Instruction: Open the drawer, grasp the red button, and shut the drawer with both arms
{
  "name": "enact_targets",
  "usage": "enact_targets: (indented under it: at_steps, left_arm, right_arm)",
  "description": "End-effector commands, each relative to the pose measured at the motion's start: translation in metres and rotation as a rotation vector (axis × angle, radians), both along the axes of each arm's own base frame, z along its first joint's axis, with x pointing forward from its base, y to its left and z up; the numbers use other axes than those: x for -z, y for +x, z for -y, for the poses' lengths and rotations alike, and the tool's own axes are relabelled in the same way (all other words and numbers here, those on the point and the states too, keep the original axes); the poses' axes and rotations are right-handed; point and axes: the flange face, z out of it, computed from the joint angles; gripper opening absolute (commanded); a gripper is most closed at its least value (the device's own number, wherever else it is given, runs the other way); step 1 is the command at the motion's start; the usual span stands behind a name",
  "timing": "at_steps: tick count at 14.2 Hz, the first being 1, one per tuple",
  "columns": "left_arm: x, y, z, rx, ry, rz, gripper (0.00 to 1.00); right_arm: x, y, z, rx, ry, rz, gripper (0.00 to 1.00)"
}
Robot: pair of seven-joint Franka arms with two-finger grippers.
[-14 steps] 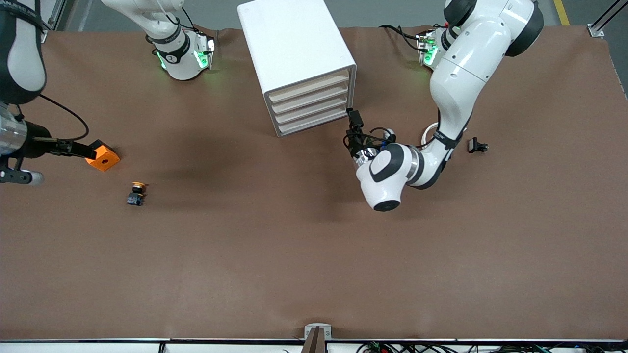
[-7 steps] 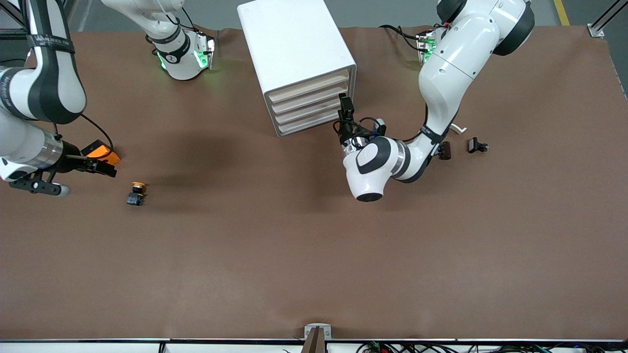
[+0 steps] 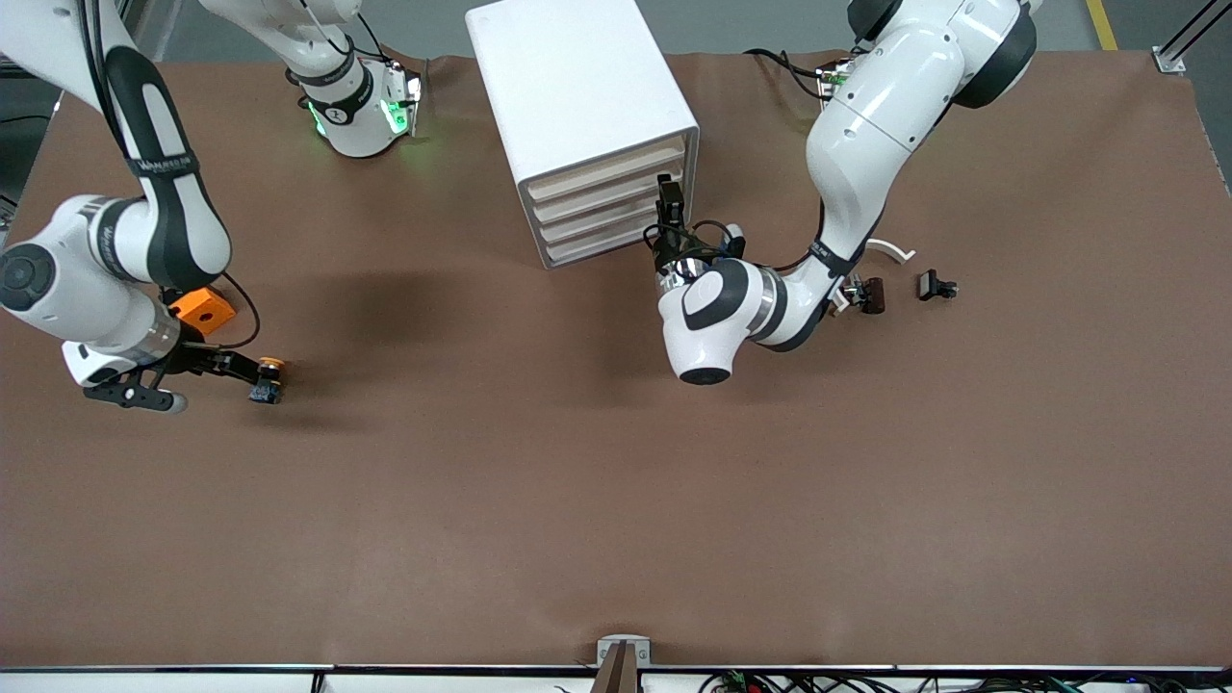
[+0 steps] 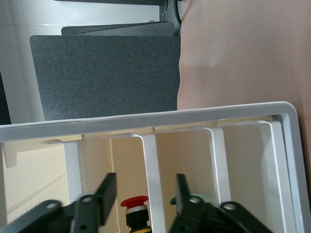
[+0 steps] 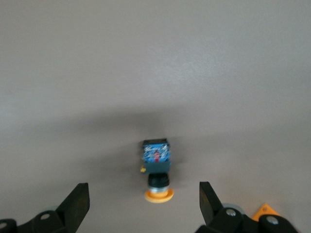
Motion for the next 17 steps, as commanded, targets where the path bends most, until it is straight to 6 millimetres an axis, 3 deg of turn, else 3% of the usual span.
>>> enact_targets:
  at_steps: [1, 3, 6, 9, 14, 17]
  left_arm:
    - [0.002, -0.014, 0.013, 0.025, 0.010, -0.024, 0.44]
    - [0.004, -0.017, 0.016, 0.031, 0.012, -0.028, 0.39]
    - [0.009, -0.022, 0.018, 0.047, 0.019, -0.028, 0.21]
    - [0.007, -0.018, 0.016, 0.039, 0.015, -0.025, 0.20]
    - [0.006, -0.009, 0.010, 0.018, 0.018, -0.018, 0.15]
    - [0.005, 0.003, -0.001, -0.010, 0.017, -0.017, 0.15]
  right_arm:
    - [0.022, -0.010, 0.003, -0.008, 0.001, 0.025, 1.00]
    - [0.031, -0.010, 0.002, -0.008, 0.002, 0.013, 1.00]
    - [0.035, -0.012, -0.008, 0.008, 0.011, -0.003, 1.00]
    - [0.039, -0.016, -0.029, 0.046, 0.046, -0.016, 1.00]
    - [0.041, -0.019, -0.038, 0.089, 0.071, -0.036, 1.00]
    - [0.019, -0.023, -0.096, 0.175, 0.079, -0.081, 1.00]
